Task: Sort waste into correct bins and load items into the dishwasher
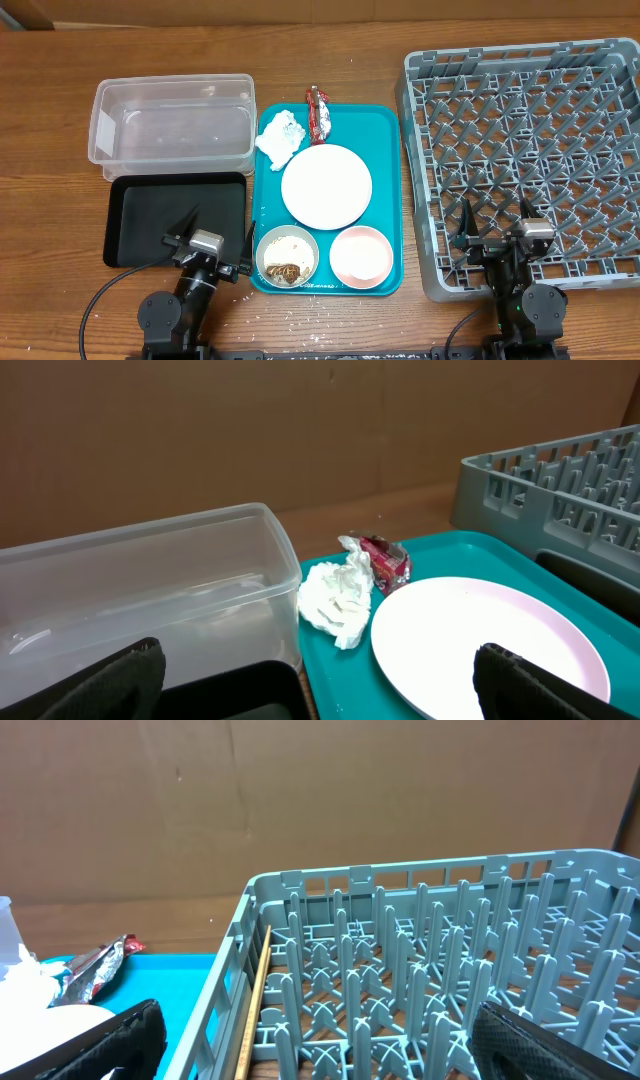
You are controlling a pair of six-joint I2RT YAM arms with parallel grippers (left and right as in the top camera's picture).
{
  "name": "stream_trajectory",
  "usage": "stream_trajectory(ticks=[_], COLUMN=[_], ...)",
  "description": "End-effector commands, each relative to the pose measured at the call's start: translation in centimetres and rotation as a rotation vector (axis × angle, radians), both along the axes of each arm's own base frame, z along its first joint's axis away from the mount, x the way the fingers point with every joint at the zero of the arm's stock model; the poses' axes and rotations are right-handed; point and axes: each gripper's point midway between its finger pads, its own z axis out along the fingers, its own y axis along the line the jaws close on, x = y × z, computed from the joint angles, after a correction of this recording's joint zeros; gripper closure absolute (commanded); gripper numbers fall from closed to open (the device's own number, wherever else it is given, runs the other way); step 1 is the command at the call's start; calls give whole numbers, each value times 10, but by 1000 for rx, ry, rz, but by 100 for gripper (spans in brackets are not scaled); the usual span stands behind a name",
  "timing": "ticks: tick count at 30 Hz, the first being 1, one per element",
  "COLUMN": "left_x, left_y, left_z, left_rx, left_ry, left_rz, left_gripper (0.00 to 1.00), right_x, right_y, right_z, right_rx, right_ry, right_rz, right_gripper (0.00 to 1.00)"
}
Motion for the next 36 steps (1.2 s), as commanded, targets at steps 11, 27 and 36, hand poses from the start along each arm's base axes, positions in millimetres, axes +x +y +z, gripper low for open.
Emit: stream_trajectory(ticks=[11,27,36], left_x=[0,7,6], left_y=[2,40,31], left_z=[0,-5,-2], left_rx=[-8,162,-257], left_ry=[-5,-15,59], left_rz=[13,225,197], left_gripper=[0,0,0], right_x=[0,-1,-2], right_y=[-2,13,21], right_z=[-2,-4,-1], right_rx=[-1,1,168], right_ry=[-2,4,8], right_rz=[-7,79,123], right_gripper=[0,0,0])
